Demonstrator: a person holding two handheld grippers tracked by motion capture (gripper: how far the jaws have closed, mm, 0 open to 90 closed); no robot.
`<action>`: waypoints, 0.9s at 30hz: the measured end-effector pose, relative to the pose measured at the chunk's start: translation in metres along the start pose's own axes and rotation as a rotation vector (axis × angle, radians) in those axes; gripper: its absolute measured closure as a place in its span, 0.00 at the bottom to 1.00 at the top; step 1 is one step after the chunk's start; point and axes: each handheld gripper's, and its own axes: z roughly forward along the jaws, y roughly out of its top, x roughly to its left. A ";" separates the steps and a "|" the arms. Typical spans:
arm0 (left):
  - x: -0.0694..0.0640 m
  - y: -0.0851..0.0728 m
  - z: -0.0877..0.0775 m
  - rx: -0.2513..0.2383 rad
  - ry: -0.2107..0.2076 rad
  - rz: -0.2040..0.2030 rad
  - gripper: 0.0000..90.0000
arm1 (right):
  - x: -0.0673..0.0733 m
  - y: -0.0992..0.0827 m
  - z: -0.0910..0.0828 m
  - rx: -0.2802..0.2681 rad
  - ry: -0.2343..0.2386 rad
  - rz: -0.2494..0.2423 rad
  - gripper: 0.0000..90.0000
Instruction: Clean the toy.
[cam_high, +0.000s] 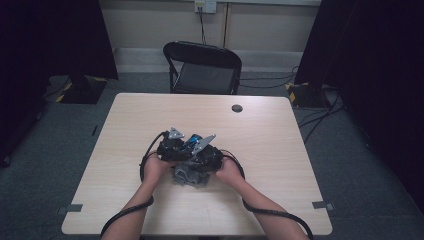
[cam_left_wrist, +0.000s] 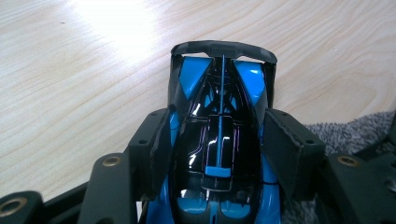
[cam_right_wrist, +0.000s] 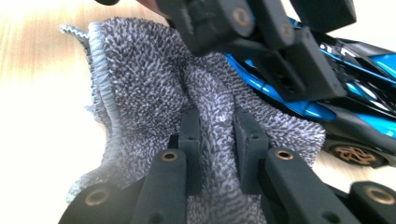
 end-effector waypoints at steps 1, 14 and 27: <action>0.000 0.000 0.000 0.003 0.001 0.006 0.48 | -0.001 0.000 -0.001 0.001 -0.004 0.001 0.85; 0.000 0.000 0.000 0.001 0.002 0.004 0.48 | -0.009 -0.002 -0.003 0.012 -0.011 0.007 0.85; 0.000 0.000 0.000 0.006 0.006 0.007 0.48 | -0.021 -0.008 -0.008 0.010 -0.023 0.029 0.85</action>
